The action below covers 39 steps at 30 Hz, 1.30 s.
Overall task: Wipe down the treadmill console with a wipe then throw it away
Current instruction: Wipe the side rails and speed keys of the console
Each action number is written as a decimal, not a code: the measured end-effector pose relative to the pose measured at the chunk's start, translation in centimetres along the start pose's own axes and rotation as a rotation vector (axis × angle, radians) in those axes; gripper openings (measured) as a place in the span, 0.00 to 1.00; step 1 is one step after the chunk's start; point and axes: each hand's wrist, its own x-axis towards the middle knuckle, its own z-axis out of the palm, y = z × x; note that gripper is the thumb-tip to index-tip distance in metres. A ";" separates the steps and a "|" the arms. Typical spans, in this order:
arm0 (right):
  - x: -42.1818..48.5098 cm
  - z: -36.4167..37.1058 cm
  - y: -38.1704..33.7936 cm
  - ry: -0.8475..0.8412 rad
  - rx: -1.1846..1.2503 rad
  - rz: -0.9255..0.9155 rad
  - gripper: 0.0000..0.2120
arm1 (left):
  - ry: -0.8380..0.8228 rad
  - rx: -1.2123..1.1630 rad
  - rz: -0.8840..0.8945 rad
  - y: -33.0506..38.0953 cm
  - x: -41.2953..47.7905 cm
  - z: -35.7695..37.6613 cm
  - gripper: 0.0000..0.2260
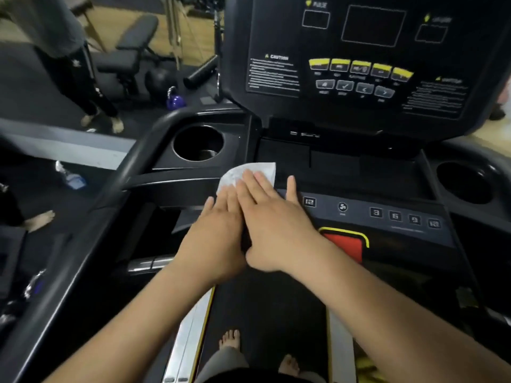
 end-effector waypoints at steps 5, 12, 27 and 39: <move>-4.8 1.8 -3.4 -0.077 -0.033 -0.092 0.52 | -0.035 -0.349 -0.034 -3.2 -5.3 -0.3 0.31; -2.0 0.8 -1.0 0.005 -0.017 0.042 0.49 | 0.021 -0.424 0.044 -2.9 -1.1 -0.5 0.42; -10.0 2.1 9.2 0.197 0.348 0.415 0.36 | -0.033 0.105 0.417 8.6 3.2 -0.8 0.35; -16.3 5.5 16.9 0.418 0.374 0.746 0.25 | -0.019 0.128 0.795 21.2 9.5 3.0 0.25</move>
